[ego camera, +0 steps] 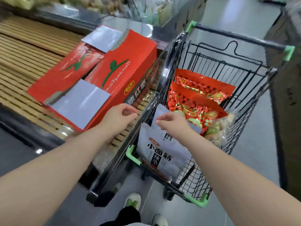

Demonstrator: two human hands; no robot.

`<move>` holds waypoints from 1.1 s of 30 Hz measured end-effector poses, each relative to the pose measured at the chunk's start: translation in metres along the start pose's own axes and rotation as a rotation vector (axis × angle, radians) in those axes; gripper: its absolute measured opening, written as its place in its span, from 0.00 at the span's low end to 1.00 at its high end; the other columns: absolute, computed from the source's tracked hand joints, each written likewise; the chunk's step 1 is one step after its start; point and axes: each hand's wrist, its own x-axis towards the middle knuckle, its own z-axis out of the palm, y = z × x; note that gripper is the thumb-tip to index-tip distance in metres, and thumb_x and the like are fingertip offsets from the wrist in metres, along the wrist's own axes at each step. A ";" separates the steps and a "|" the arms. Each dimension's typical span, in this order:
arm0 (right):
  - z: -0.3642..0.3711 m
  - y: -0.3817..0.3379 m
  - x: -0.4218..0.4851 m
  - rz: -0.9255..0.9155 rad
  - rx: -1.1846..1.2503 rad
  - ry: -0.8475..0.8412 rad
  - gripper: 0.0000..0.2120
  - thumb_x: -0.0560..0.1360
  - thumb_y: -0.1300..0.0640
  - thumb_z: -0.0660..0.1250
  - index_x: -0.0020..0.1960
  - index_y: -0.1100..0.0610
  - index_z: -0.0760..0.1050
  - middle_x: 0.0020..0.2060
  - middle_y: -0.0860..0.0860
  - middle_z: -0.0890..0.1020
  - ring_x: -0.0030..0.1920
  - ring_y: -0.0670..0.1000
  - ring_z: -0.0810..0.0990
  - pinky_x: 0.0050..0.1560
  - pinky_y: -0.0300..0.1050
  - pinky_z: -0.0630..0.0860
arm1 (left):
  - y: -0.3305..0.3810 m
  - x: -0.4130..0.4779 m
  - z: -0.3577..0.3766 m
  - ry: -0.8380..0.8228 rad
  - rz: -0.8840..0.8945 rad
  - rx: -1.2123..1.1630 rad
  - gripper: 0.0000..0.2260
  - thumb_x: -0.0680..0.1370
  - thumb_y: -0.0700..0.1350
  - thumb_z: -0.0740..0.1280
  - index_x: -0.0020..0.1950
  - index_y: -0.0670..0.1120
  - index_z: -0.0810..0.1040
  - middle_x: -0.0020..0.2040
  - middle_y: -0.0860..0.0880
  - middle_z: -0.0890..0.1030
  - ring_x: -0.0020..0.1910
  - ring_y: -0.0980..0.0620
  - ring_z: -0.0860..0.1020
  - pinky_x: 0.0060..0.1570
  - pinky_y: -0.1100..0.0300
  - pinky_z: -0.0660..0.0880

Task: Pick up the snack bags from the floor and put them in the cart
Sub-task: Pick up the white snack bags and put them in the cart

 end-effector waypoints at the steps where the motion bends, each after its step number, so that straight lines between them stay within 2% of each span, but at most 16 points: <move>1: 0.010 -0.012 -0.001 -0.043 0.000 -0.025 0.02 0.75 0.55 0.69 0.45 0.52 0.79 0.48 0.51 0.82 0.50 0.56 0.82 0.53 0.51 0.79 | -0.005 -0.013 -0.012 0.047 -0.005 -0.024 0.03 0.74 0.49 0.69 0.44 0.58 0.78 0.46 0.58 0.81 0.47 0.56 0.79 0.49 0.56 0.77; 3: 0.032 -0.035 -0.006 -0.118 -0.016 -0.073 0.06 0.75 0.55 0.69 0.48 0.56 0.81 0.49 0.51 0.83 0.51 0.54 0.81 0.55 0.50 0.78 | -0.017 -0.037 -0.034 0.132 -0.042 -0.040 0.03 0.74 0.49 0.69 0.44 0.58 0.78 0.46 0.56 0.81 0.47 0.54 0.79 0.53 0.55 0.76; 5: 0.058 -0.056 -0.014 -0.192 -0.060 -0.139 0.08 0.74 0.54 0.69 0.50 0.56 0.81 0.49 0.50 0.82 0.50 0.51 0.81 0.54 0.49 0.77 | -0.032 -0.060 -0.058 0.205 -0.076 -0.069 0.03 0.75 0.48 0.69 0.44 0.57 0.78 0.45 0.53 0.82 0.43 0.54 0.79 0.49 0.56 0.76; 7: 0.082 -0.075 -0.026 -0.262 -0.113 -0.183 0.07 0.74 0.54 0.69 0.49 0.56 0.81 0.46 0.48 0.82 0.47 0.48 0.80 0.50 0.45 0.76 | -0.047 -0.080 -0.080 0.249 -0.096 -0.101 0.02 0.75 0.49 0.68 0.45 0.56 0.79 0.44 0.51 0.82 0.40 0.53 0.79 0.46 0.56 0.76; 9: 0.110 -0.092 -0.037 -0.312 -0.132 -0.221 0.06 0.74 0.56 0.69 0.48 0.57 0.81 0.43 0.50 0.83 0.42 0.50 0.81 0.43 0.40 0.76 | -0.064 -0.102 -0.106 0.294 -0.130 -0.109 0.03 0.76 0.50 0.68 0.48 0.55 0.79 0.44 0.50 0.82 0.42 0.52 0.80 0.44 0.56 0.76; 11: 0.143 -0.108 -0.047 -0.341 -0.128 -0.255 0.02 0.73 0.57 0.69 0.45 0.56 0.80 0.41 0.51 0.83 0.38 0.53 0.82 0.37 0.43 0.79 | -0.086 -0.123 -0.132 0.336 -0.153 -0.118 0.05 0.77 0.49 0.67 0.51 0.52 0.79 0.45 0.50 0.82 0.42 0.52 0.79 0.39 0.60 0.73; 13: 0.182 -0.123 -0.052 -0.398 -0.174 -0.259 0.01 0.73 0.57 0.69 0.42 0.53 0.79 0.39 0.49 0.82 0.39 0.50 0.80 0.39 0.44 0.76 | -0.113 -0.145 -0.158 0.382 -0.186 -0.150 0.05 0.77 0.49 0.67 0.52 0.51 0.79 0.45 0.49 0.82 0.42 0.52 0.80 0.37 0.62 0.71; 16: 0.259 -0.146 -0.061 -0.503 -0.296 -0.288 0.02 0.73 0.56 0.67 0.44 0.53 0.79 0.37 0.47 0.80 0.39 0.47 0.77 0.40 0.39 0.71 | -0.164 -0.183 -0.202 0.461 -0.268 -0.193 0.04 0.77 0.48 0.67 0.50 0.51 0.79 0.43 0.49 0.82 0.41 0.53 0.79 0.37 0.64 0.73; 18: 0.323 -0.162 -0.073 -0.573 -0.383 -0.344 0.03 0.73 0.56 0.67 0.45 0.54 0.79 0.37 0.47 0.79 0.39 0.48 0.77 0.35 0.36 0.70 | -0.204 -0.212 -0.236 0.531 -0.319 -0.241 0.04 0.77 0.45 0.67 0.50 0.49 0.79 0.42 0.49 0.81 0.39 0.53 0.79 0.33 0.72 0.72; 20: 0.397 -0.180 -0.085 -0.575 -0.409 -0.420 0.01 0.73 0.55 0.67 0.43 0.51 0.78 0.36 0.45 0.78 0.39 0.48 0.77 0.33 0.34 0.69 | -0.249 -0.242 -0.279 0.575 -0.352 -0.254 0.04 0.77 0.44 0.67 0.50 0.47 0.79 0.41 0.49 0.81 0.37 0.54 0.78 0.28 0.75 0.70; 25: 0.542 -0.220 -0.111 -0.566 -0.345 -0.557 0.02 0.73 0.57 0.68 0.44 0.51 0.78 0.38 0.48 0.80 0.33 0.46 0.76 0.33 0.38 0.72 | -0.343 -0.301 -0.376 0.717 -0.443 -0.255 0.06 0.76 0.40 0.68 0.53 0.43 0.79 0.45 0.43 0.81 0.33 0.54 0.76 0.26 0.76 0.68; 28: 0.605 -0.243 -0.123 -0.585 -0.365 -0.607 0.03 0.73 0.57 0.68 0.47 0.53 0.79 0.41 0.47 0.80 0.43 0.47 0.78 0.45 0.38 0.72 | -0.386 -0.325 -0.423 0.768 -0.482 -0.265 0.05 0.76 0.37 0.67 0.50 0.43 0.79 0.44 0.41 0.80 0.32 0.53 0.75 0.25 0.76 0.68; 30: 0.635 -0.261 -0.120 -0.586 -0.399 -0.628 0.06 0.74 0.57 0.67 0.50 0.55 0.79 0.42 0.47 0.79 0.46 0.48 0.78 0.47 0.37 0.70 | -0.409 -0.332 -0.447 0.774 -0.495 -0.280 0.04 0.76 0.36 0.67 0.47 0.44 0.77 0.42 0.41 0.79 0.32 0.53 0.74 0.24 0.75 0.68; 33: 0.677 -0.291 -0.102 -0.596 -0.433 -0.625 0.07 0.74 0.57 0.67 0.51 0.56 0.79 0.46 0.50 0.82 0.50 0.50 0.79 0.50 0.40 0.73 | -0.442 -0.333 -0.481 0.803 -0.501 -0.311 0.06 0.76 0.36 0.67 0.44 0.47 0.76 0.38 0.46 0.78 0.33 0.54 0.74 0.25 0.75 0.68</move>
